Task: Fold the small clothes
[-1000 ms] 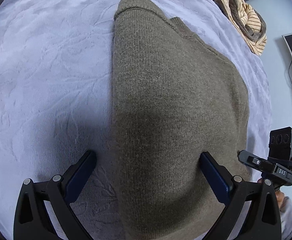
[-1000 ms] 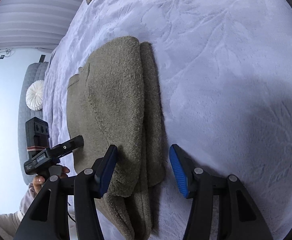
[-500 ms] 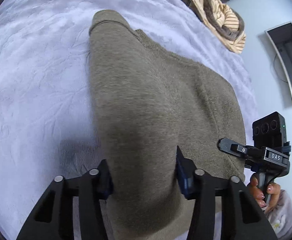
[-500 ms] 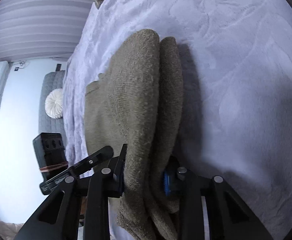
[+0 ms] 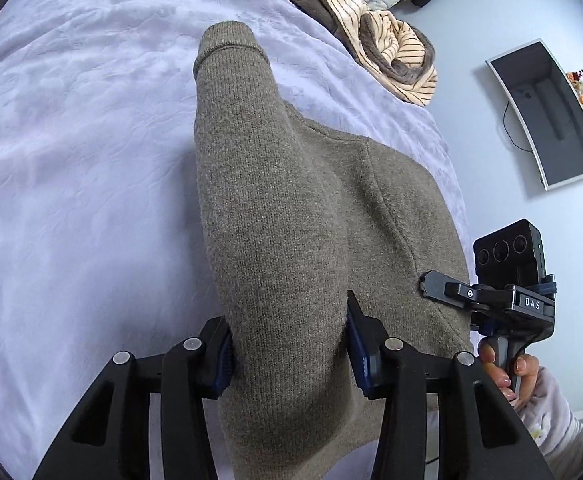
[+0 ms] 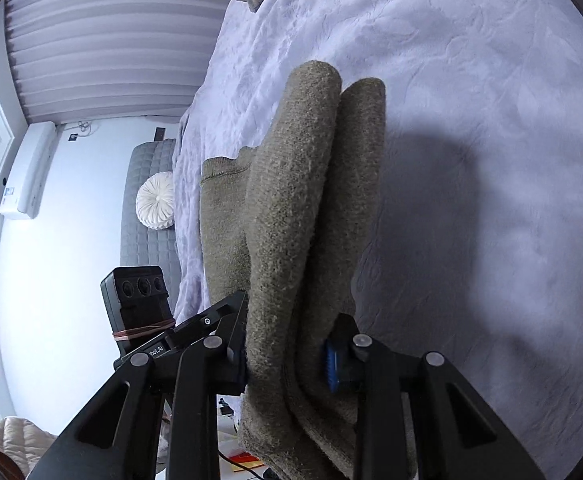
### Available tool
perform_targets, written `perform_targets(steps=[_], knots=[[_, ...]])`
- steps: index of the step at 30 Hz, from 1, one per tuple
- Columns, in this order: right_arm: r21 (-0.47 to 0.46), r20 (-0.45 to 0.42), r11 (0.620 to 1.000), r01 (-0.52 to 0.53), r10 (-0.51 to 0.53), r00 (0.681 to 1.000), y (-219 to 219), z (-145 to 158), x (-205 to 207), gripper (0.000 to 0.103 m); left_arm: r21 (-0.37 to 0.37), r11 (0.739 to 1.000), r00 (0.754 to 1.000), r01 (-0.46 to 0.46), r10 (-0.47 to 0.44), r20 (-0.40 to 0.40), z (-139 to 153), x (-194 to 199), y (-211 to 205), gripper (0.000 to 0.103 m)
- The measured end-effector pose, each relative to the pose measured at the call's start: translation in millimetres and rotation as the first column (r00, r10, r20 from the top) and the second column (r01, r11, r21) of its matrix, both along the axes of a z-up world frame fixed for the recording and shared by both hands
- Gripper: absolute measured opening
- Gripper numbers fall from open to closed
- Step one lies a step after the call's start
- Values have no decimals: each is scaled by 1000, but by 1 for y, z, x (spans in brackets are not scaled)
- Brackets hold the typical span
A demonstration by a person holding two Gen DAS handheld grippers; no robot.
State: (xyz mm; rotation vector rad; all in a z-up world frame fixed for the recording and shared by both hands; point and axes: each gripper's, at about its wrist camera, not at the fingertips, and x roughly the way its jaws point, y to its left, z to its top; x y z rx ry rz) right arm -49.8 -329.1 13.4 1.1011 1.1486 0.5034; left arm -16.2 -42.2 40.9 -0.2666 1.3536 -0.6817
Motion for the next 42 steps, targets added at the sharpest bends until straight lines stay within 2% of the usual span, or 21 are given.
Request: perform_targets(steps=[6, 11, 14, 15, 17, 19, 20, 22, 23, 24, 25, 27, 29, 30, 31, 32, 34, 35, 38, 39, 42], knots=[[43, -8, 998, -45, 45, 999, 54, -1, -32, 30, 61, 998, 1000, -6, 7, -12, 10, -48, 63, 48], [67, -63, 993, -98, 102, 993, 102, -25, -59, 30, 135, 990, 997, -50, 57, -46, -10, -90, 115, 48], [-22, -147, 990, -142, 138, 979, 125, -48, -67, 32, 262, 960, 990, -97, 120, -73, -38, -106, 142, 48], [-67, -176, 986, -152, 138, 975, 128, -54, -67, 33, 285, 951, 986, -124, 150, -71, -43, -108, 152, 48], [-117, -188, 984, -136, 113, 976, 126, -57, -67, 37, 240, 955, 980, -173, 191, -56, -38, -111, 167, 49], [-139, -179, 986, -92, 67, 982, 116, -55, -65, 50, 259, 944, 978, -204, 210, 7, -27, -111, 179, 49], [-138, -173, 988, -67, 43, 984, 110, -57, -63, 54, 269, 940, 977, -211, 209, 38, -22, -109, 180, 49], [-103, -190, 995, -16, -4, 982, 102, -65, -58, 52, 261, 939, 975, -223, 211, 76, -13, -105, 180, 49], [-94, -201, 996, 7, -25, 979, 101, -66, -53, 33, 250, 942, 974, -225, 211, 81, -10, -102, 179, 49], [-121, -195, 993, -2, -22, 981, 106, -60, -47, 27, 241, 945, 975, -220, 205, 88, -8, -101, 177, 49], [-173, -152, 984, -32, 5, 988, 112, -48, -43, 27, 240, 947, 976, -214, 196, 95, -9, -99, 176, 49], [-291, -38, 950, -111, 105, 994, 131, -16, -43, 25, 260, 948, 981, -185, 164, 100, -15, -100, 161, 49], [-391, 11, 908, -148, 165, 986, 143, -3, -45, 25, 292, 944, 987, -154, 134, 85, -31, -105, 142, 49], [-453, -2, 877, -162, 180, 984, 144, -7, -44, 25, 309, 940, 989, -144, 127, 76, -39, -108, 136, 50], [-509, -47, 842, -177, 179, 983, 141, -18, -42, 25, 310, 940, 989, -143, 126, 75, -44, -111, 132, 59], [-523, -96, 831, -188, 162, 982, 135, -34, -40, 27, 302, 942, 988, -148, 131, 76, -46, -114, 132, 63], [-438, -144, 886, -149, 94, 985, 112, -55, -46, 32, 312, 938, 987, -154, 135, 82, -44, -118, 132, 63], [-412, -146, 903, -121, 65, 987, 105, -55, -49, 33, 319, 936, 988, -152, 131, 88, -42, -119, 132, 63], [-466, -152, 882, -77, 6, 988, 94, -37, -62, 42, 334, 931, 988, -147, 124, 91, -36, -121, 137, 63], [-467, -158, 881, -78, 3, 987, 93, -32, -67, 43, 341, 928, 988, -148, 124, 92, -34, -121, 139, 63], [-405, -149, 910, -90, 31, 988, 98, -14, -84, 43, 364, 917, 985, -162, 130, 111, -26, -122, 146, 63]])
